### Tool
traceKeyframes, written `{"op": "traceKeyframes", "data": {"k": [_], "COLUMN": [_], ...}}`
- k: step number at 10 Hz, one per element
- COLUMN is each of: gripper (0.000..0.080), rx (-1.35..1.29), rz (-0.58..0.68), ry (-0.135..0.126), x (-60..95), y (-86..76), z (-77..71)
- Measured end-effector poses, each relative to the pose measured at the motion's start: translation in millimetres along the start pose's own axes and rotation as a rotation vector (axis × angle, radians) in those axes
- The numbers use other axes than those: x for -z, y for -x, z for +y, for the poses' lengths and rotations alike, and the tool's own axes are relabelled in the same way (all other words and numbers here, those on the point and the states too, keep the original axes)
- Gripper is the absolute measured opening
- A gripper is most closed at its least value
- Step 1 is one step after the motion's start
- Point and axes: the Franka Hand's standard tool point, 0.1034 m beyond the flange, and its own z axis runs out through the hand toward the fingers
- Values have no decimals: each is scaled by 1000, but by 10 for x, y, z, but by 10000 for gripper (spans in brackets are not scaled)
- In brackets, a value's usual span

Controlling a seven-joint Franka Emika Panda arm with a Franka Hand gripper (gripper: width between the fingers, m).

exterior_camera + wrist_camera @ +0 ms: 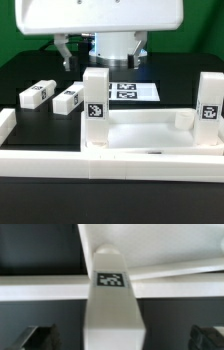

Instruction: Assemble desk

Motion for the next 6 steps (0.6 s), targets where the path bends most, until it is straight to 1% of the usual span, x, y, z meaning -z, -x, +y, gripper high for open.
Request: {"op": "traceKeyframes", "data": {"k": [1,2,3,4,5,6], "gripper": [649,649,649,649,649,649], "rx": [-13,-8,-5,2,51,78], "rz": [-117,-174,-202,-202,-214,-219], "ry": [-26,-35,-41,-32,23,50], "x": [-9,-3,-9,-24,-57,-83], "y": [25,-6,3,-2,-23,-47], "z": [35,-6,-22,-2,71,102]}}
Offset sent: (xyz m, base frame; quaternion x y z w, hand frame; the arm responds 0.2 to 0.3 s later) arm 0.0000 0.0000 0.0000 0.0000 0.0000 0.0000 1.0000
